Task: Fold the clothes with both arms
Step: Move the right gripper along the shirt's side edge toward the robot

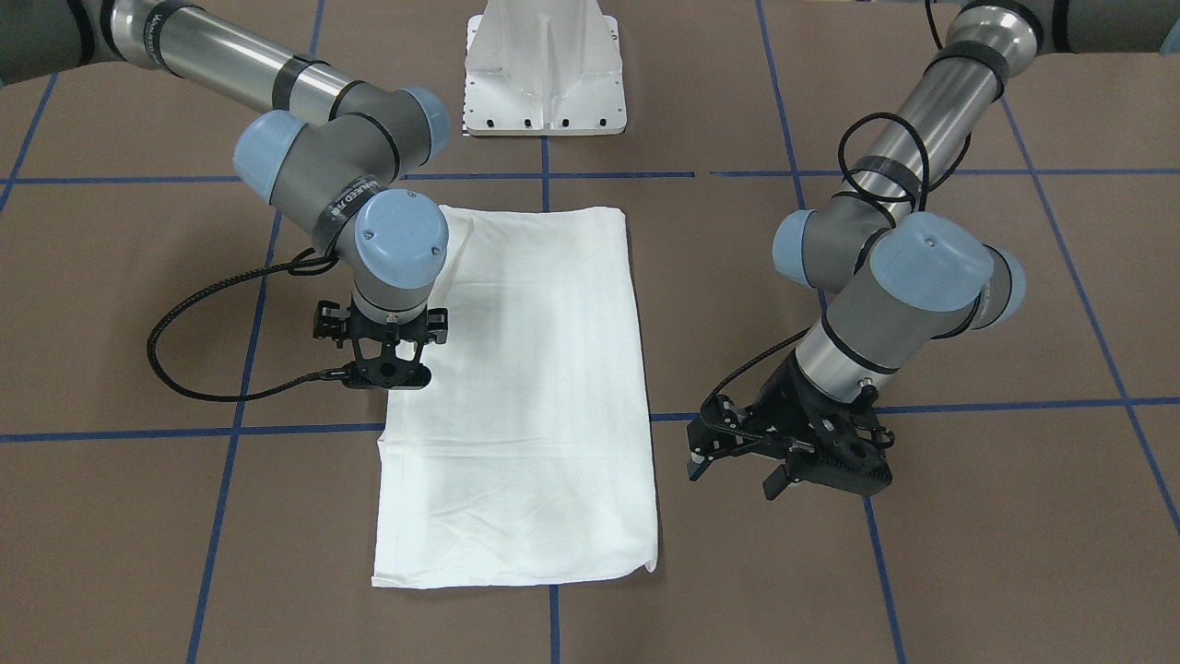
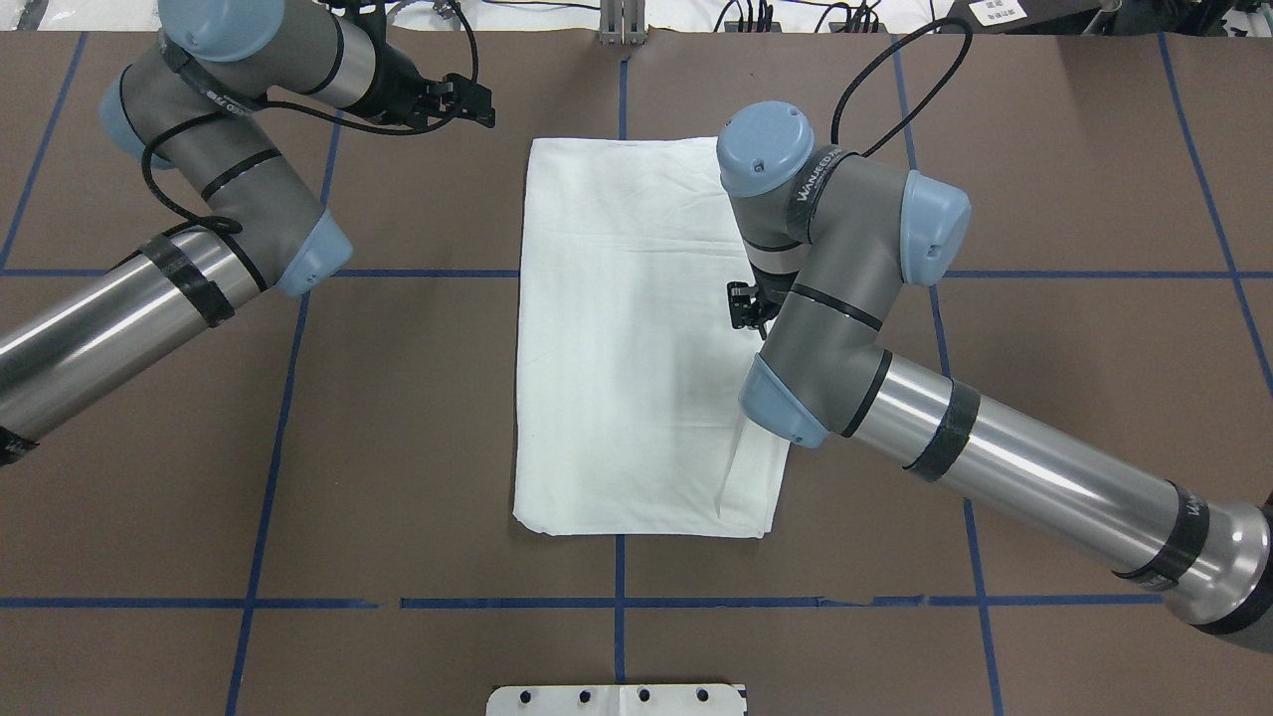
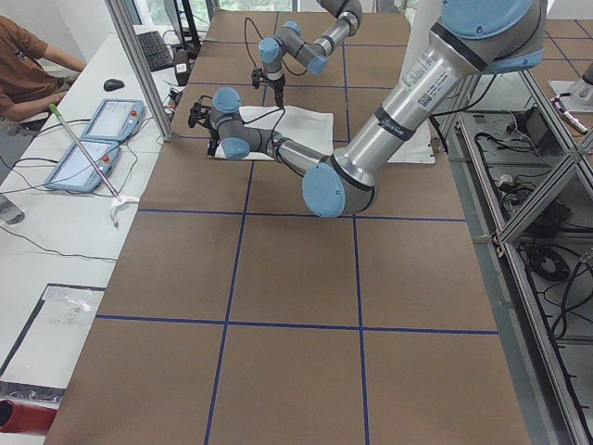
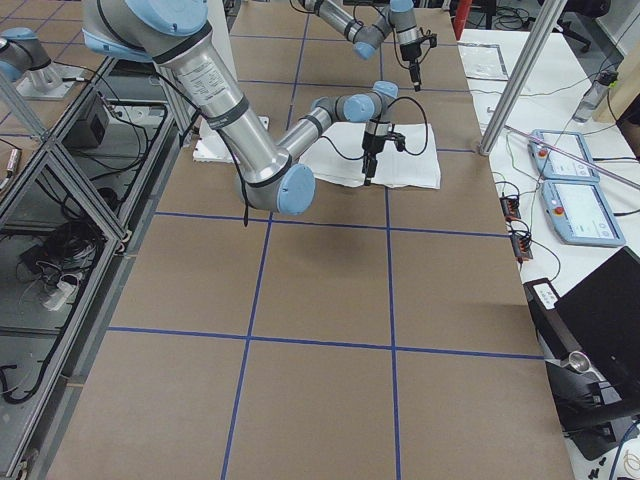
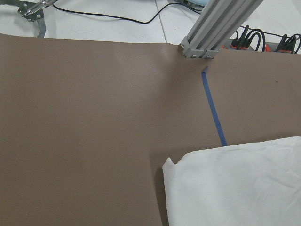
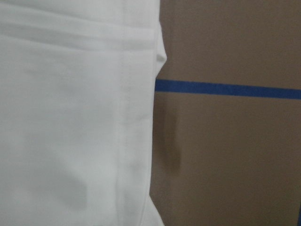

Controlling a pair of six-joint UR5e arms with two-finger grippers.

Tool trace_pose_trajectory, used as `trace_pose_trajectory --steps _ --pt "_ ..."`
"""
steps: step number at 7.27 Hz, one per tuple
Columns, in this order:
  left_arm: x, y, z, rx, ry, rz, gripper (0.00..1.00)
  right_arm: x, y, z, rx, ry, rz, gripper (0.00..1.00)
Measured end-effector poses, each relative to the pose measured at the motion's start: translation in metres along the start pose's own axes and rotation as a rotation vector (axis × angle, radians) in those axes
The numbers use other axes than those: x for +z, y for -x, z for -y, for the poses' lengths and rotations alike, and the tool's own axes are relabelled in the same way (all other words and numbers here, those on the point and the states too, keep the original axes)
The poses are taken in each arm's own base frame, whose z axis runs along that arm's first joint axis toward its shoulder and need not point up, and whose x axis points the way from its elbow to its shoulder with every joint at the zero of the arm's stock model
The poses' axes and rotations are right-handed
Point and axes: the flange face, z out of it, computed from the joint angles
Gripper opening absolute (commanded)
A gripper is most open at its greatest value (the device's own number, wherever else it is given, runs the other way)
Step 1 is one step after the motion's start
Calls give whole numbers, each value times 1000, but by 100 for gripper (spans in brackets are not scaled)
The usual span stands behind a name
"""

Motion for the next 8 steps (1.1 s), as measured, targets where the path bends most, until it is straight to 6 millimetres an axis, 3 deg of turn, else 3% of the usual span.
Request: trace_pose_trajectory --steps 4,6,8 --pt "0 0 0 3 0 0 100 16 28 -40 15 27 1 100" --pt "0 -1 0 3 -1 -1 100 25 19 -54 24 38 -4 100" --pt "-1 -3 1 1 -2 -3 100 29 -4 -82 17 47 -8 100"
